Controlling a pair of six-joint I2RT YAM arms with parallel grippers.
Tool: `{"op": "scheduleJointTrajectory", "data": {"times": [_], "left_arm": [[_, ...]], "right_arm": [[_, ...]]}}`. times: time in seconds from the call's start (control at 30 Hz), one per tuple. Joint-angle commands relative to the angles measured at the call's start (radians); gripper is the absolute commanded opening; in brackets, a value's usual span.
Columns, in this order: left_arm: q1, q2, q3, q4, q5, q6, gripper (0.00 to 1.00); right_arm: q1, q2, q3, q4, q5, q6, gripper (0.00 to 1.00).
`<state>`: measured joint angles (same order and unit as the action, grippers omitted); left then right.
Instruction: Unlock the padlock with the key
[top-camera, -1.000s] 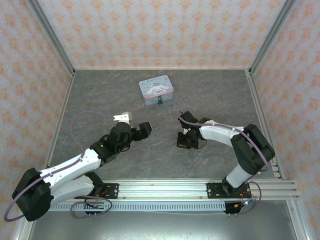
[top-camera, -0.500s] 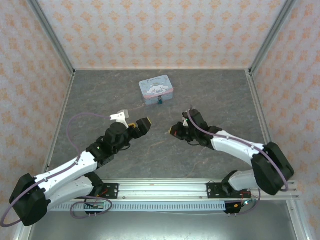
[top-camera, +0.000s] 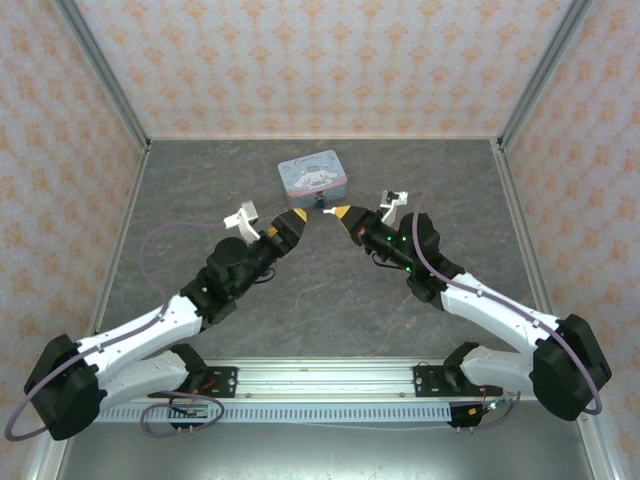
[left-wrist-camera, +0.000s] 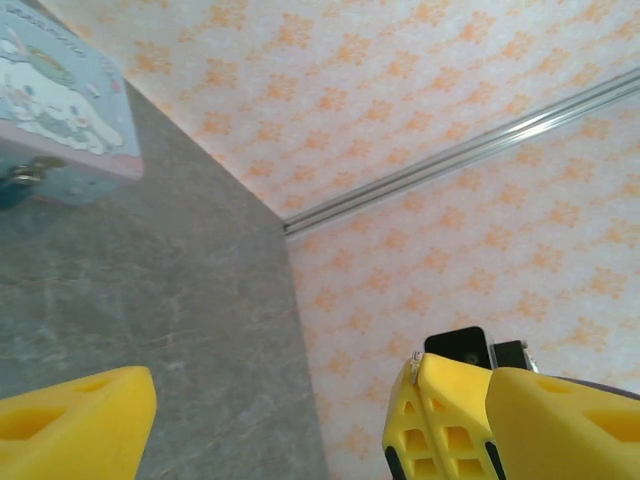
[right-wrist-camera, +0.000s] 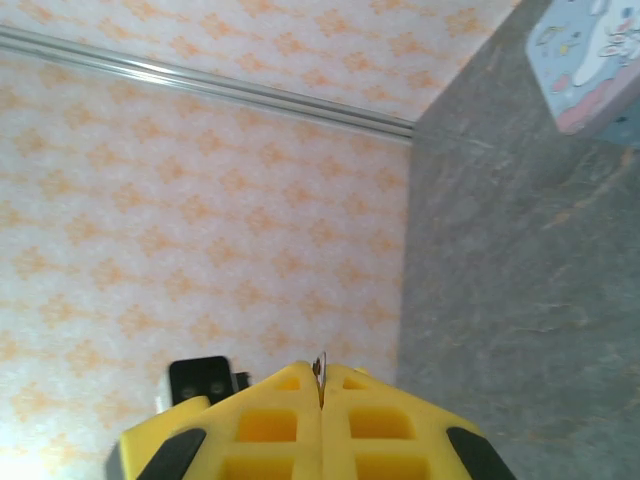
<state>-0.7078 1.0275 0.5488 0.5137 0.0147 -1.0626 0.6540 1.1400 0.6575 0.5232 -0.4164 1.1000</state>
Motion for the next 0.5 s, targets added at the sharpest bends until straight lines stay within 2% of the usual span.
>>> {"op": "scheduleJointTrajectory", "data": {"times": [0.0, 0.17, 0.47], "left_arm": [[-0.034, 0.045, 0.062, 0.152, -0.016, -0.033, 0.82], [-0.085, 0.11, 0.098, 0.223, -0.03, -0.02, 0.79], [-0.092, 0.13, 0.143, 0.172, -0.038, 0.022, 0.72]], "right_arm": [[0.002, -0.018, -0.003, 0.098, -0.015, 0.073, 0.0], [0.003, -0.029, 0.003, 0.074, -0.019, 0.074, 0.0], [0.003, -0.053, -0.01, 0.058, -0.04, 0.08, 0.0]]}}
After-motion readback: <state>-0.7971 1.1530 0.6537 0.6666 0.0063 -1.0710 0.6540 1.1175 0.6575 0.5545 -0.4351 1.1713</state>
